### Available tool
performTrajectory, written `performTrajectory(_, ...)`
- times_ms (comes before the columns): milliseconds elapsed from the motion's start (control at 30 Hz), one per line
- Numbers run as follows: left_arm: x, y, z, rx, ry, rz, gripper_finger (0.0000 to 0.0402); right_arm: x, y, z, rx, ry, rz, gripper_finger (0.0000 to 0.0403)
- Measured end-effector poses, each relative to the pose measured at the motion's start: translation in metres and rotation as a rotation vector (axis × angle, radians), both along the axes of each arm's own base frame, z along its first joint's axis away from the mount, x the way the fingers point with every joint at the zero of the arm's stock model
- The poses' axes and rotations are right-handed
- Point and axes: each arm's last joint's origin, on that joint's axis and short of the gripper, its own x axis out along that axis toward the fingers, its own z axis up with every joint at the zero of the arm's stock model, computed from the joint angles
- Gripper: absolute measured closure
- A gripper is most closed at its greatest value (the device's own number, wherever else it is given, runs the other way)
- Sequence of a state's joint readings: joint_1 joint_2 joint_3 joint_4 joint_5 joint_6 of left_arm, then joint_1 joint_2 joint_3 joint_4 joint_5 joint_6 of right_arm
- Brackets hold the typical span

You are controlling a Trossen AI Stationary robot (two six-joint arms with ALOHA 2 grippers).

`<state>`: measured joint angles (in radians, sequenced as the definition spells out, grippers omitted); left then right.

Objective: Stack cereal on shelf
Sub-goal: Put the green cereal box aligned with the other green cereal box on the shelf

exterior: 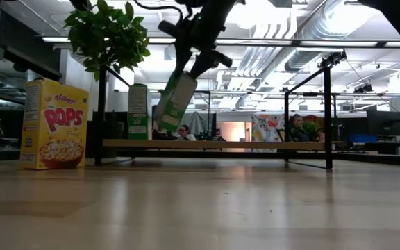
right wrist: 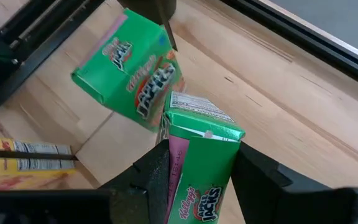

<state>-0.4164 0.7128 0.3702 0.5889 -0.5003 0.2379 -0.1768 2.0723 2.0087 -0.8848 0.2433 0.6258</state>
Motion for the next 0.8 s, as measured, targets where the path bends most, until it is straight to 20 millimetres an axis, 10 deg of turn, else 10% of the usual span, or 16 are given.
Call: performTrajectory(800, 0.0, 0.0, -0.0001, 0.0, 0.0, 0.0, 0.0295, 0.0028, -0.0021, -0.0077, -0.017, 0.027, -0.004, 0.026)
